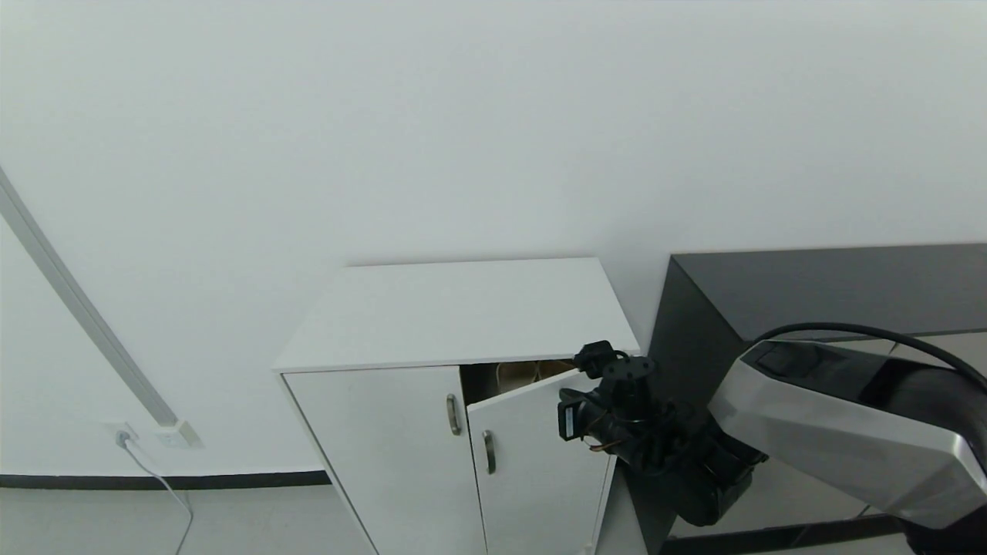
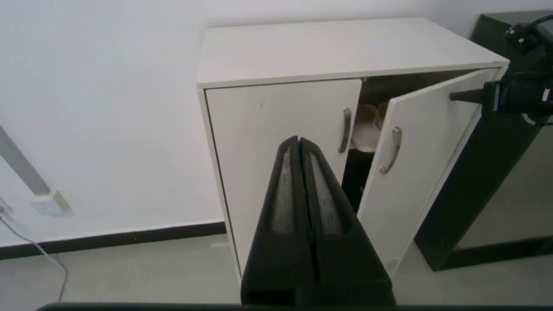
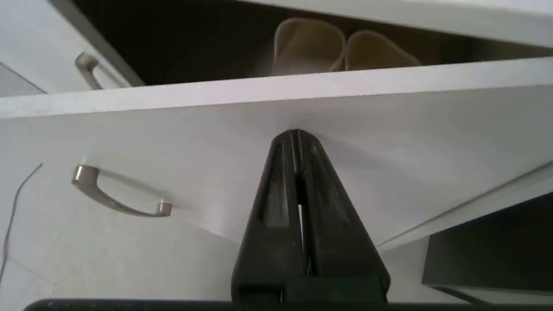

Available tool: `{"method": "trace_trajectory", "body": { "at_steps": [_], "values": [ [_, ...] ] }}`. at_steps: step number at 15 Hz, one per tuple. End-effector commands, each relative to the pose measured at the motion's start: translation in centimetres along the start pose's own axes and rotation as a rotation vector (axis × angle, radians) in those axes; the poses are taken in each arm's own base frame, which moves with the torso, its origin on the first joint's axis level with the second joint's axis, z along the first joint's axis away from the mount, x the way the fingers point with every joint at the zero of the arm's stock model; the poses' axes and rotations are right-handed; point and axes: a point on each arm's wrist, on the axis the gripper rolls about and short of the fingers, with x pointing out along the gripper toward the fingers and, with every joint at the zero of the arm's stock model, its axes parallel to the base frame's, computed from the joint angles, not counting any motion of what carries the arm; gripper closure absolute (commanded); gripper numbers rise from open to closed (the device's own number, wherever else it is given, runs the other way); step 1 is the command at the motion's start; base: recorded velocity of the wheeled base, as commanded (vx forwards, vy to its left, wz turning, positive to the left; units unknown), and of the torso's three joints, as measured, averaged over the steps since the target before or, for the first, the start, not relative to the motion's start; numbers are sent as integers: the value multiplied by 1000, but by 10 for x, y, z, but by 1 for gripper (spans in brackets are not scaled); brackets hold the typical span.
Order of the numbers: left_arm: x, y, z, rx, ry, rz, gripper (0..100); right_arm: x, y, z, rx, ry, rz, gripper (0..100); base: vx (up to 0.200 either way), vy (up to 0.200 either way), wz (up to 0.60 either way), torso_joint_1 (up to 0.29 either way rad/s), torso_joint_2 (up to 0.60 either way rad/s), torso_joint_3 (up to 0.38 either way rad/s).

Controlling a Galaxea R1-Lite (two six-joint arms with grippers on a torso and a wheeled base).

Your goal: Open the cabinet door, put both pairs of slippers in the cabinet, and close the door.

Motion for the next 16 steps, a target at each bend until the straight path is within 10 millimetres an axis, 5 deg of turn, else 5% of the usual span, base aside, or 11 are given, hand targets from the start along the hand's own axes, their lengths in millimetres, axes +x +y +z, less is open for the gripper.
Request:
{"method": "trace_trajectory", "body": {
  "at_steps": [1, 16],
  "values": [
    [0, 0, 0, 0, -1, 0, 100, 8, -5, -1, 4, -4, -12, 100, 0, 0, 0, 0, 0, 0],
    [0, 0, 0, 0, -1, 0, 100, 26, -19, 6, 18, -28, -45, 100, 0, 0, 0, 0, 0, 0]
  ]
}}
